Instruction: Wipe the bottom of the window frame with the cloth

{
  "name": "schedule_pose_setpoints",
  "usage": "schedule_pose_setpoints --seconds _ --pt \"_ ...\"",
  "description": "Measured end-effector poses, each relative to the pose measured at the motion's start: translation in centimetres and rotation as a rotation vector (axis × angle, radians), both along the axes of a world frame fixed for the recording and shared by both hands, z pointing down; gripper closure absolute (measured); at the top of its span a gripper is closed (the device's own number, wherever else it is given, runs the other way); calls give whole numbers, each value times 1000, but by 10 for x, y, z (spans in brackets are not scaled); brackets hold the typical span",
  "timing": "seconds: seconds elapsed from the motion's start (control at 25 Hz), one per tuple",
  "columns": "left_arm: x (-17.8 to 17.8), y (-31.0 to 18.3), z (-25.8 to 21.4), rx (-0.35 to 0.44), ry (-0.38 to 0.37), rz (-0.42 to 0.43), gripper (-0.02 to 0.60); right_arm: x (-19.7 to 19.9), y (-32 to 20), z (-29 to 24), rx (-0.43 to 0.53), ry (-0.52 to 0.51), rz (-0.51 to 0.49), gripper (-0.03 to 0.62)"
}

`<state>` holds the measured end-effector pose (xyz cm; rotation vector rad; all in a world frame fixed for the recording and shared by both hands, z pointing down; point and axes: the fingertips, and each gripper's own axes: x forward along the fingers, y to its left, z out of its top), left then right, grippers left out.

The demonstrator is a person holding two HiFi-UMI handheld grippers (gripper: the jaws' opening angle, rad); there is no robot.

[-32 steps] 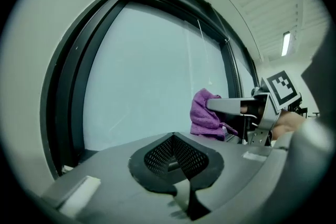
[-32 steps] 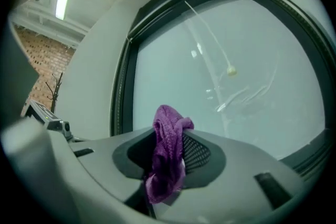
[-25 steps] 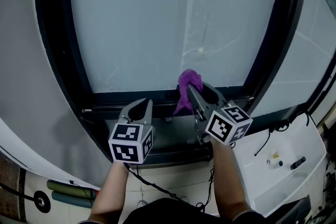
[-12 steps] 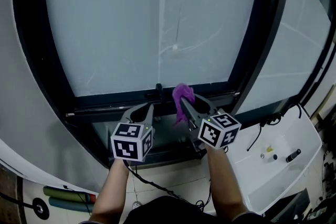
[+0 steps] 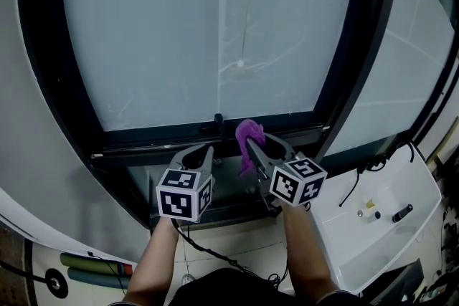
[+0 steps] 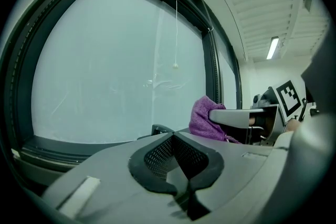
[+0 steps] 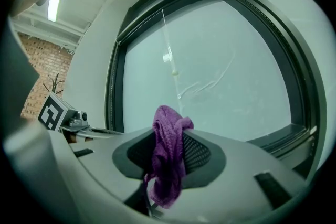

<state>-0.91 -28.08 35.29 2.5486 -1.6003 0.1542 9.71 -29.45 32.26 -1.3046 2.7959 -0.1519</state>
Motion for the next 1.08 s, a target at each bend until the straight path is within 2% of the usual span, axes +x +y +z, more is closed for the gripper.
schedule_pose_setpoints --seconds 1.08 --pt "-2 2 -1 -4 -7 16 572 -2 1 5 -16 19 13 462"
